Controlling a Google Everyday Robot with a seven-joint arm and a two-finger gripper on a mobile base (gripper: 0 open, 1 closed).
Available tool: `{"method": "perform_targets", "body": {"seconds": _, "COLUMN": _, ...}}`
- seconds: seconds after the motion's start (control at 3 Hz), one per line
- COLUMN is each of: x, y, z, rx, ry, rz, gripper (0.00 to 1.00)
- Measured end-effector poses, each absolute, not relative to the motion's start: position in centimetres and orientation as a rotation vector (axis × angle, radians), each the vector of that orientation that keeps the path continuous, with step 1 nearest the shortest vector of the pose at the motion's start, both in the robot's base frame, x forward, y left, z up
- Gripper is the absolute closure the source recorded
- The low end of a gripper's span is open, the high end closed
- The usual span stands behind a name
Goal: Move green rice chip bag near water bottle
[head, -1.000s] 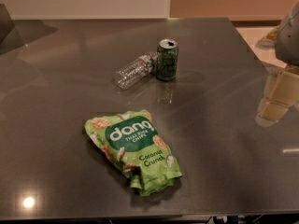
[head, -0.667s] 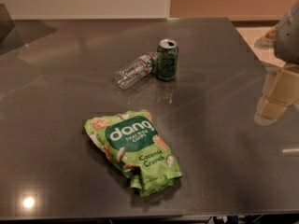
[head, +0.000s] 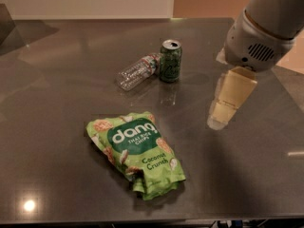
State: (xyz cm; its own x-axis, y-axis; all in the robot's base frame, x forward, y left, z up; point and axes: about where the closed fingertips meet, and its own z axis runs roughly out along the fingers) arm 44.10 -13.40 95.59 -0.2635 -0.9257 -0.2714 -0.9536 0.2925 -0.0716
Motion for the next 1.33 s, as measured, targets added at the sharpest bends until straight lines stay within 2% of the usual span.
{"method": "perform_targets", "body": {"seconds": 1.0, "x": 40.7, "y": -4.4, "z": 91.3, "rx": -1.600, "ry": 2.471, "rz": 0.377, "gripper": 0.00}}
{"method": "perform_targets", "body": {"seconds": 1.33, "x": 39.1, "y": -2.5, "z": 89.4, "rx": -1.595, "ry": 2.503, "rz": 0.380, "gripper": 0.00}}
